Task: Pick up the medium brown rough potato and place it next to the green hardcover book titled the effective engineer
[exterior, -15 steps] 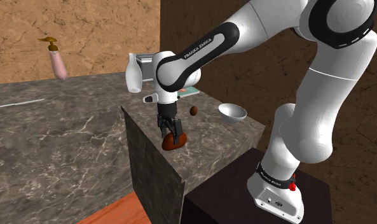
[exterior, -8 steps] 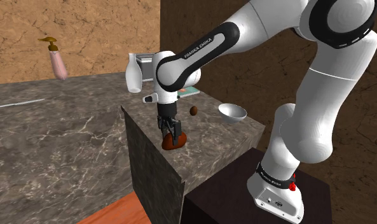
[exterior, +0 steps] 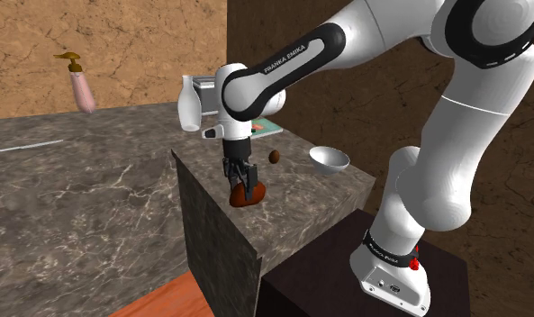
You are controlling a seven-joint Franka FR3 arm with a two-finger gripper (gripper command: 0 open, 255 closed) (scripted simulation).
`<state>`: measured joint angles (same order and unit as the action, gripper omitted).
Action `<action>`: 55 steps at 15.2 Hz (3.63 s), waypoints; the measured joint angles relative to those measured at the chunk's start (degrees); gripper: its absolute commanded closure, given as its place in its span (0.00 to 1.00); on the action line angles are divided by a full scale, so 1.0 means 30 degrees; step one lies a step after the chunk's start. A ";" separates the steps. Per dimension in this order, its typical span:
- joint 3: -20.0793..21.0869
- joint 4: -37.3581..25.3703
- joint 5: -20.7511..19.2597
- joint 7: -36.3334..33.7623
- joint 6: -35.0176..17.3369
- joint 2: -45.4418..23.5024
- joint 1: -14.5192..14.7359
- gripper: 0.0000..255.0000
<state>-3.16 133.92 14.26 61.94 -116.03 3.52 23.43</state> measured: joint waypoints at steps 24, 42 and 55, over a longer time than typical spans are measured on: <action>-0.0090 -0.3628 -0.0649 -0.1381 0.5999 0.2522 -0.0129 1.00; -0.3646 -1.3579 -0.1412 0.5123 0.9381 -0.5369 -0.3690 1.00; -0.4284 -2.4701 -0.0301 0.8073 1.3098 -1.3335 -0.7239 1.00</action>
<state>-16.01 59.81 13.36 86.16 -76.73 -36.49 1.71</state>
